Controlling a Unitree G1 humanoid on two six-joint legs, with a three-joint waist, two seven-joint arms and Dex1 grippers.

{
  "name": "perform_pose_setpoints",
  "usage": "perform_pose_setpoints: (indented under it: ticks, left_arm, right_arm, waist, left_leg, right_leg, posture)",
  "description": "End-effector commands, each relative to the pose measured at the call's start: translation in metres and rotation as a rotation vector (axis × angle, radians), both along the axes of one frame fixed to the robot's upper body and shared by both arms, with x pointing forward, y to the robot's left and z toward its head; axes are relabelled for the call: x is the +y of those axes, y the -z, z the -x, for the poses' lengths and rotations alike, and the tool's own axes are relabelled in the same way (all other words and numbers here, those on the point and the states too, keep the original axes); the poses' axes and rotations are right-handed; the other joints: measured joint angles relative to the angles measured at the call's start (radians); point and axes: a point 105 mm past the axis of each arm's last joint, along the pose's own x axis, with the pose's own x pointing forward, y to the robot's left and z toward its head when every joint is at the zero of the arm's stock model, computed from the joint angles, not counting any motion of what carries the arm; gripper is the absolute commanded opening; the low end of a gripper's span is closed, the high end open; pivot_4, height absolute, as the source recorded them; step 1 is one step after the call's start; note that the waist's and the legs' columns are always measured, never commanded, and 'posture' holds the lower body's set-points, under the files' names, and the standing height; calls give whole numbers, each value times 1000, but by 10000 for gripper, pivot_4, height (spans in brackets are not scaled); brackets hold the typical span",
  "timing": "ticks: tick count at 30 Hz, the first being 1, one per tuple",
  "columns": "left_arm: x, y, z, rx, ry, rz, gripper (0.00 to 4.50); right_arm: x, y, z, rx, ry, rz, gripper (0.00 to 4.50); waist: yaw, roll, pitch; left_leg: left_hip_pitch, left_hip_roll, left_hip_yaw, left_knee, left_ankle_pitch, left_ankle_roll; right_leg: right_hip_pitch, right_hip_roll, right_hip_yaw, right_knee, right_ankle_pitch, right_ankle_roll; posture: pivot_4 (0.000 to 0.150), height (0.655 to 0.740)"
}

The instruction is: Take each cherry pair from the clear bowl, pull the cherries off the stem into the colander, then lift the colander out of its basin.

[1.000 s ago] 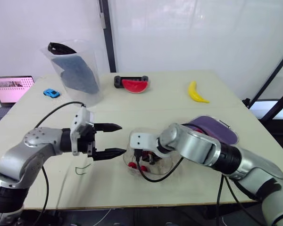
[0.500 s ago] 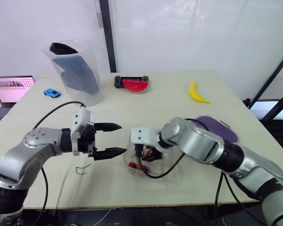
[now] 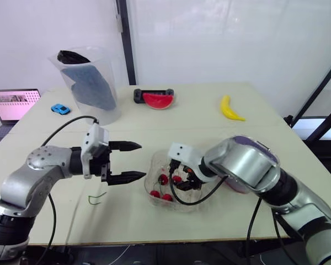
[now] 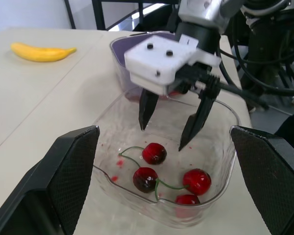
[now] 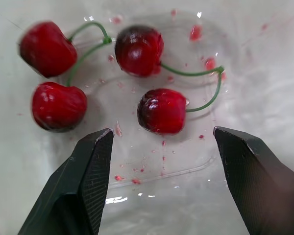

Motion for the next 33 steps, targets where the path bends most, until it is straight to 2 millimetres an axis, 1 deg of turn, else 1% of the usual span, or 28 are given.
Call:
perform_pose_setpoints:
  ticks: [1, 7, 11, 12, 14, 15, 16, 20, 22, 25, 27, 29, 31, 32, 33]
  left_arm:
    - [-2, -6, 3, -38, 16, -6, 45000]
    - [-3, -7, 4, -38, 14, -8, 45000]
    - [-4, -8, 4, -41, 10, -10, 45000]
    - [-4, -8, 5, -41, 10, -10, 45000]
    - [-5, -8, 5, -41, 8, -11, 45000]
    - [-5, -8, 5, -40, 8, -12, 45000]
    - [-5, -8, 5, -39, 6, -11, 45000]
    - [-4, -9, 4, -38, 0, -11, 45000]
    - [-3, -10, 3, -36, -6, -9, 45000]
    - [1, -11, 0, -31, -23, 8, 45000]
    - [2, -16, -3, -19, -40, 60, 45000]
    - [4, -23, -6, -3, -51, 120, 45000]
    - [6, -33, -9, 12, -64, 199, 45000]
    - [7, -38, -11, 16, -69, 230, 45000]
    - [8, -41, -12, 19, -73, 254, 45000]
  right_arm:
    - [4, -4, -4, -29, 24, -23, 34569]
    - [6, 0, -10, -38, 56, -20, 34569]
    - [8, -1, -14, -46, 73, -31, 34569]
    - [8, -2, -15, -48, 77, -35, 29419]
    - [9, -2, -16, -49, 79, -36, 23731]
    - [9, -2, -16, -49, 75, -33, 17871]
    - [9, -2, -16, -50, 71, -30, 13990]
    - [8, -5, -14, -57, 51, -27, 13990]
    - [9, -13, -12, -102, -8, -20, 13990]
    - [15, -42, -9, -239, -164, -50, 13990]
    - [13, -58, -5, -329, -265, -47, 13990]
    - [11, -67, -1, -410, -354, -44, 13990]
    - [11, -79, 4, -547, -470, -61, 13990]
    - [10, -86, 2, -642, -506, -48, 13990]
    - [6, -87, 0, -681, -508, -31, 13990]
  waist:
    - [0, 0, 0]
    - [0, 0, 0]
    - [0, 0, 0]
    - [0, 0, 0]
    - [1, 0, 0]
    - [1, 0, 0]
    - [1, 0, 0]
    - [1, 0, 0]
    - [1, 0, 0]
    - [0, 0, 0]
    - [0, 0, 0]
    - [3, 0, 0]
    - [3, -1, 0]
    - [3, -2, 0]
    - [3, -2, 0]
  left_leg:
    - [0, 0, 0, 0, 0, 0]
    - [0, 0, 0, 1, 0, 0]
    - [0, 0, 0, 1, 0, 0]
    - [0, 0, 0, 1, 0, 0]
    - [0, 0, 0, 1, 0, 0]
    - [0, 0, 0, 1, 0, 0]
    - [0, 0, 0, 1, 0, 0]
    - [0, 0, 0, 1, 0, 0]
    - [0, 0, 0, 1, 0, 0]
    - [0, 0, 0, 1, 0, 0]
    - [0, 0, 0, 1, 0, 0]
    - [0, 0, 0, 1, 0, 0]
    - [0, 0, 0, 1, 0, 0]
    - [-1, 0, 0, 2, 0, 0]
    - [-1, 0, 0, 2, 0, 0]
  right_leg:
    - [0, 0, 0, 0, 0, 0]
    - [-1, 0, 0, 3, 0, 0]
    - [-2, 0, 0, 4, 0, 0]
    - [-2, 0, 0, 4, 0, 0]
    - [-2, 0, 0, 4, 0, 0]
    - [-2, 0, 0, 4, 0, 0]
    - [-2, 0, 0, 4, 0, 0]
    - [-2, 0, 0, 4, 0, 0]
    - [-2, 0, 0, 4, 0, 0]
    - [-2, 0, 0, 4, 0, 0]
    - [-2, 0, 0, 4, 0, 0]
    - [-2, 0, 0, 4, 0, 0]
    - [-2, 0, 0, 4, 0, 0]
    - [-1, 0, 0, 4, 0, 0]
    - [-1, 0, 0, 4, 0, 0]
  posture:
    - [1500, 7400]
    - [1500, 7400]
    - [1500, 7400]
    - [1500, 7400]
    - [1500, 7400]
    - [1500, 7400]
    - [1500, 7400]
    - [1500, 7400]
    - [1500, 7400]
    - [1500, 7400]
    - [1500, 7400]
    - [1500, 7400]
    - [1500, 7400]
    - [1500, 7400]
    - [1500, 7400]
